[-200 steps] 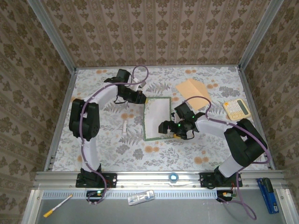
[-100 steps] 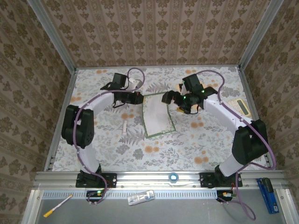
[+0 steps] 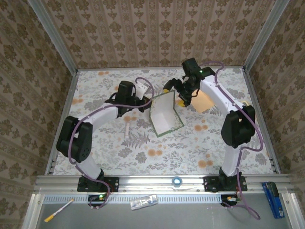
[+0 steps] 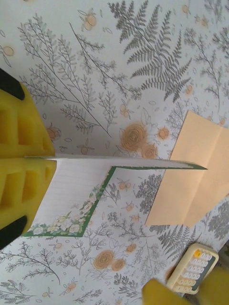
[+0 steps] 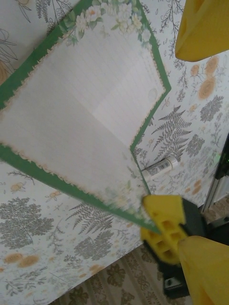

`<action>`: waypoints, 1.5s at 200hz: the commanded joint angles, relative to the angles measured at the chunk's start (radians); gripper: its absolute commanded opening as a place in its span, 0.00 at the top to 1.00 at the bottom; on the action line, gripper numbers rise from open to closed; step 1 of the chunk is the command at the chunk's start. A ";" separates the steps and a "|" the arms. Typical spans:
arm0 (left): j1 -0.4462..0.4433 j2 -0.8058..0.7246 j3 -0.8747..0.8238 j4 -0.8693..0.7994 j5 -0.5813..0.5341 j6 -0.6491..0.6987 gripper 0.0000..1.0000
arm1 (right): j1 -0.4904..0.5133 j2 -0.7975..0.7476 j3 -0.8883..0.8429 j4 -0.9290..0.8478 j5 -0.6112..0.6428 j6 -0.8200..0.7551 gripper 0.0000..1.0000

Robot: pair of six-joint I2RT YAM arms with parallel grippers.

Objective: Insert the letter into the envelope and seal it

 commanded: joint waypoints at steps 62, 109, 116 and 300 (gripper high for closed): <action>-0.067 -0.076 -0.061 0.045 -0.087 0.143 0.94 | -0.014 0.192 0.294 -0.314 0.032 0.008 0.16; -0.090 -0.090 -0.065 0.030 -0.110 0.172 0.94 | -0.013 0.241 0.323 -0.346 0.043 -0.007 0.19; -0.094 -0.089 -0.064 0.030 -0.109 0.176 0.94 | -0.013 0.246 0.325 -0.346 0.044 -0.008 0.19; -0.161 -0.069 -0.028 -0.018 -0.138 0.239 0.93 | 0.005 0.328 0.345 -0.327 0.064 -0.007 0.49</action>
